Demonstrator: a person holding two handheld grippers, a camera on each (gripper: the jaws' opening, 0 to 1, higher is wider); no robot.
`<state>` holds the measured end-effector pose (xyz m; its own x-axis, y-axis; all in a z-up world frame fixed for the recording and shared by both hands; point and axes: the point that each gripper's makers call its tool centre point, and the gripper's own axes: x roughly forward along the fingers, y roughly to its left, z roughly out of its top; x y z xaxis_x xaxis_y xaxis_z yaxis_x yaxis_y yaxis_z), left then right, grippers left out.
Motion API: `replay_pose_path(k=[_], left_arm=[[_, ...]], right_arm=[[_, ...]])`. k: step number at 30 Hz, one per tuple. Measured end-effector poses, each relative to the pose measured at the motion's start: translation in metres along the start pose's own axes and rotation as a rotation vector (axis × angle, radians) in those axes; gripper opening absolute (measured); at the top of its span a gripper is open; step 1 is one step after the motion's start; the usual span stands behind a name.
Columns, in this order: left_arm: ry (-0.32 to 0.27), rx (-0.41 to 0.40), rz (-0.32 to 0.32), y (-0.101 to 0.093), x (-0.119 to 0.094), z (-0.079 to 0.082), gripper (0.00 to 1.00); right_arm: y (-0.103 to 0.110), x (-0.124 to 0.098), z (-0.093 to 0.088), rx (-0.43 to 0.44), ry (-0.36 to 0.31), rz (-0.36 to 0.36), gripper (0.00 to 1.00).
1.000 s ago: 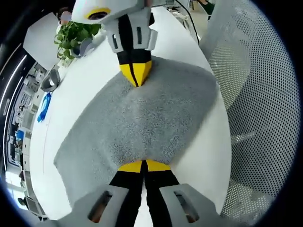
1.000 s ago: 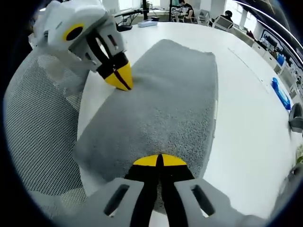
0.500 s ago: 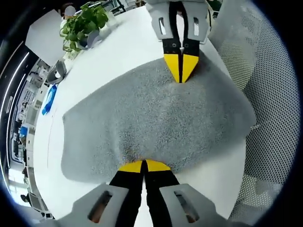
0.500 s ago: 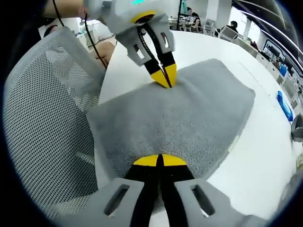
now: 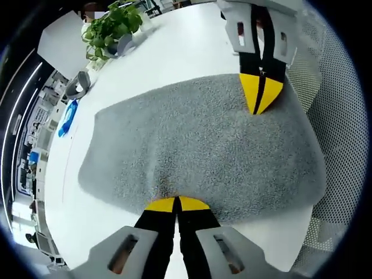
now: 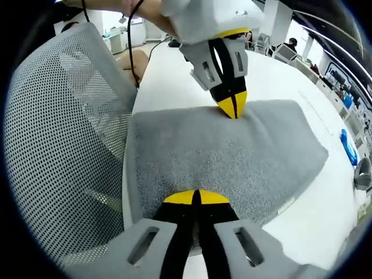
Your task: Fold the towel on the table until its edges align and the towel forms a compact rectangular stack.
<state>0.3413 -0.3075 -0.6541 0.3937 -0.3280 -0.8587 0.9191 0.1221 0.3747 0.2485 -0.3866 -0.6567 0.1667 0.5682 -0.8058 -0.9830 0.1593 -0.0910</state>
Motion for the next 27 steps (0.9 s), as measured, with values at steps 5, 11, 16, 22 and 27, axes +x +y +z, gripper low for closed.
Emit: replay_pose_path(k=[5,11,16,22,27], left_arm=[[-0.001,-0.021,0.016,0.003,0.0,0.0,0.01],[-0.047,0.004,0.053,-0.006,-0.009,0.018,0.01],[-0.157,0.03,0.002,-0.039,-0.024,0.043,0.02],[-0.126,0.088,0.027,-0.053,-0.012,0.033,0.01],[-0.158,0.045,0.044,-0.045,-0.01,0.032,0.01]], right_arm=[[0.001,0.002,0.003,-0.024,-0.01,-0.023,0.0],[-0.002,0.001,0.003,0.025,-0.038,-0.028,0.0],[-0.003,0.001,0.003,0.085,-0.059,-0.019,0.0],[-0.004,-0.001,0.004,0.115,-0.077,0.008,0.0],[0.002,-0.018,-0.007,0.05,-0.061,0.018,0.0]])
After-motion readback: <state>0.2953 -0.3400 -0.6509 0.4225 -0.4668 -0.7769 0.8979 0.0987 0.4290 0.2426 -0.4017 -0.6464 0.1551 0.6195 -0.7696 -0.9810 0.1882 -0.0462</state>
